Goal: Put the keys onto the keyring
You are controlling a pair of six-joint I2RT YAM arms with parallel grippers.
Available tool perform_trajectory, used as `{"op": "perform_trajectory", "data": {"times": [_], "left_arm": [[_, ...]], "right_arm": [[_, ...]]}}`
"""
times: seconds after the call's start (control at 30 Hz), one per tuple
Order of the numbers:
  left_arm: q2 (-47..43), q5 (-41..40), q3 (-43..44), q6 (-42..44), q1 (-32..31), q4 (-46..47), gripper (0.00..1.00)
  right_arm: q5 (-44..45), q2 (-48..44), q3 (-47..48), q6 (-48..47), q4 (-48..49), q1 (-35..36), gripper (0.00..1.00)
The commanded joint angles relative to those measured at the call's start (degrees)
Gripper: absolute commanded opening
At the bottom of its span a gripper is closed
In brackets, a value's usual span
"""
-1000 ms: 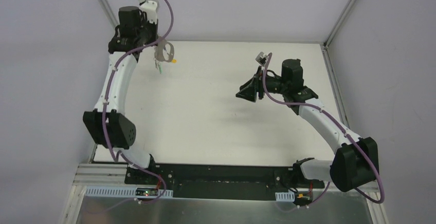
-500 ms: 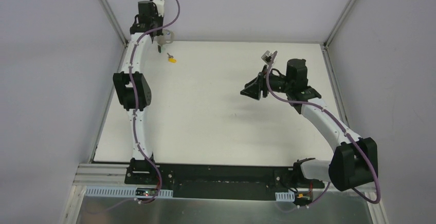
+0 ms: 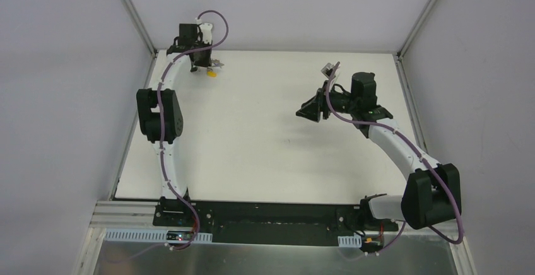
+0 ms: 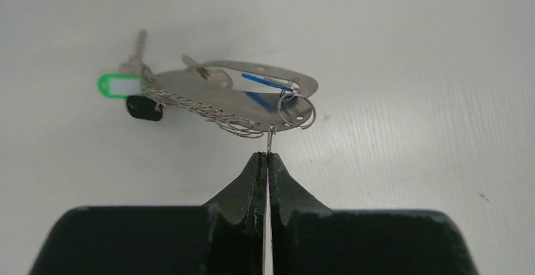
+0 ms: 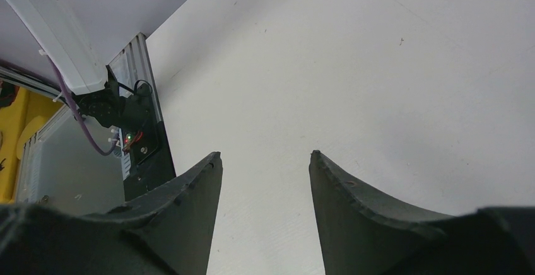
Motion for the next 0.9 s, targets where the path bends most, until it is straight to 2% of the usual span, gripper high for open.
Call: {"op": "perform_trajectory", "data": {"times": [0.0,0.13,0.33,0.6,0.73,0.87], "left_arm": [[-6.9,4.2,-8.5,-3.7,-1.6,-1.0,0.00],[-12.0,6.4,-16.7,-4.9,-3.0,0.7,0.00],[-16.9,11.7,-22.2,-6.2,-6.5,-2.1,0.00],[-28.8,15.1,-33.0,-6.6,-16.1,-3.2,0.00],[-35.5,14.6,-35.9,-4.5,-20.5,-4.2,0.00],[-41.2,11.0,-36.9,-3.6,-20.9,-4.0,0.00]], "right_arm": [[-2.0,-1.7,-0.8,-0.1,2.2,-0.4,0.56],[-2.3,-2.8,-1.1,0.3,2.8,-0.7,0.56],[-2.7,-4.4,-1.4,0.8,3.1,-1.4,0.56],[-2.8,-6.4,-1.9,1.2,3.9,-3.4,0.56],[-2.5,-6.1,-2.0,1.2,4.0,-3.8,0.56],[-2.6,-5.8,-2.0,1.2,4.0,-4.0,0.57]]}}
